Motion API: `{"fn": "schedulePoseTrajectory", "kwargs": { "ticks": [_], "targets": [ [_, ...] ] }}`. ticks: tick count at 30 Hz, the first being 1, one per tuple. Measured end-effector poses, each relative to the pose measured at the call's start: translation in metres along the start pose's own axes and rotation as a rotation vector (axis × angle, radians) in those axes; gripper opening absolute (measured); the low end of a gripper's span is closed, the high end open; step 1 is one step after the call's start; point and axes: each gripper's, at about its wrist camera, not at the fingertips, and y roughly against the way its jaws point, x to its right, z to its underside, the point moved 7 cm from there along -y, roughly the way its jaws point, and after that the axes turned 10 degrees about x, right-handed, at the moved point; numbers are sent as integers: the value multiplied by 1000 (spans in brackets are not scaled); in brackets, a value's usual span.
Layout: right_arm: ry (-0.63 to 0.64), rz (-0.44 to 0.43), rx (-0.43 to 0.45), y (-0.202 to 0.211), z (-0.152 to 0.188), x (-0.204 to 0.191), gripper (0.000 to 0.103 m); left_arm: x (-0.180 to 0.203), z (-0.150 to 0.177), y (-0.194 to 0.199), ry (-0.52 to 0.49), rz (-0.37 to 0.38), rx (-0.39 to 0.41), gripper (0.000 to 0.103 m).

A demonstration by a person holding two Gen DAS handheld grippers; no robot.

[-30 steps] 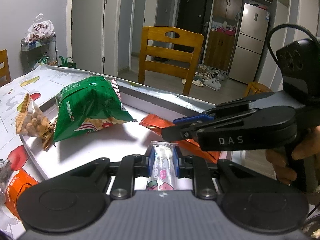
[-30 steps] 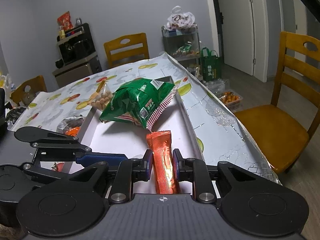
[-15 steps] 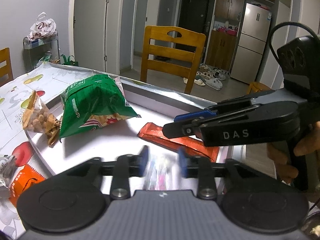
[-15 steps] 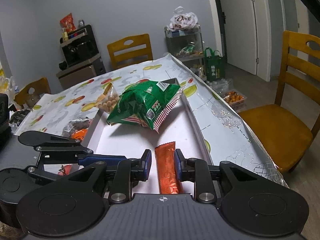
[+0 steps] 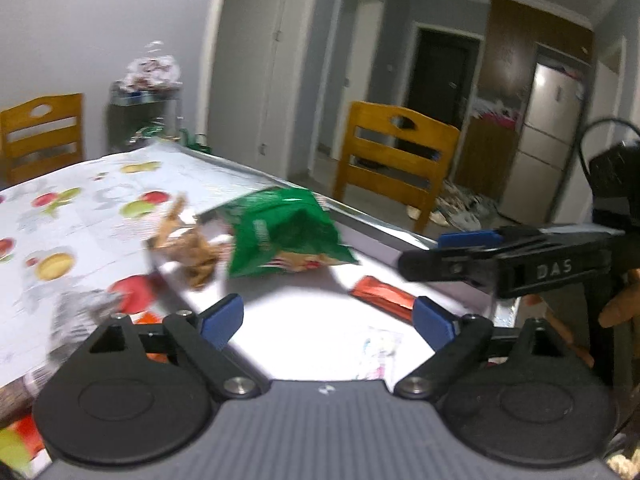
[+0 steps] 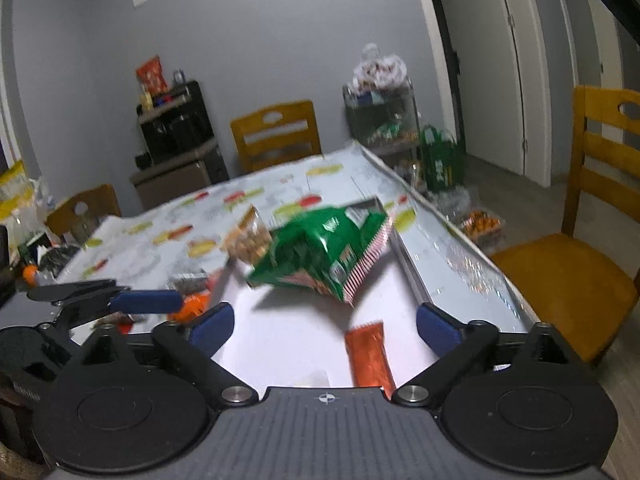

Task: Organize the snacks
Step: 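Open the left tool over the tray while the right tool releases the orange bar, then move the right tool to the gold-wrapped chocolate while the left tool approaches the beige cake packet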

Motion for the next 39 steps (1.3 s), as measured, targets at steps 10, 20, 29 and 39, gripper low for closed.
{"fn": "schedulePoseTrajectory", "kwargs": {
  "ticks": [10,20,29,39],
  "targets": [
    [-53,14,60,3,-13,-6,103,-95,1,117,85,-262,126,99],
    [-15,-43,21,-11,-7,-44,103,-168,36,217,167,-519,137,99],
    [26,-125,-45,-20,10,-88,103,-171,74,249,93,-572,78,99],
    [127,-234,-124,-17,40,-136,103,-152,85,229,29,-494,44,99]
  ]
}}
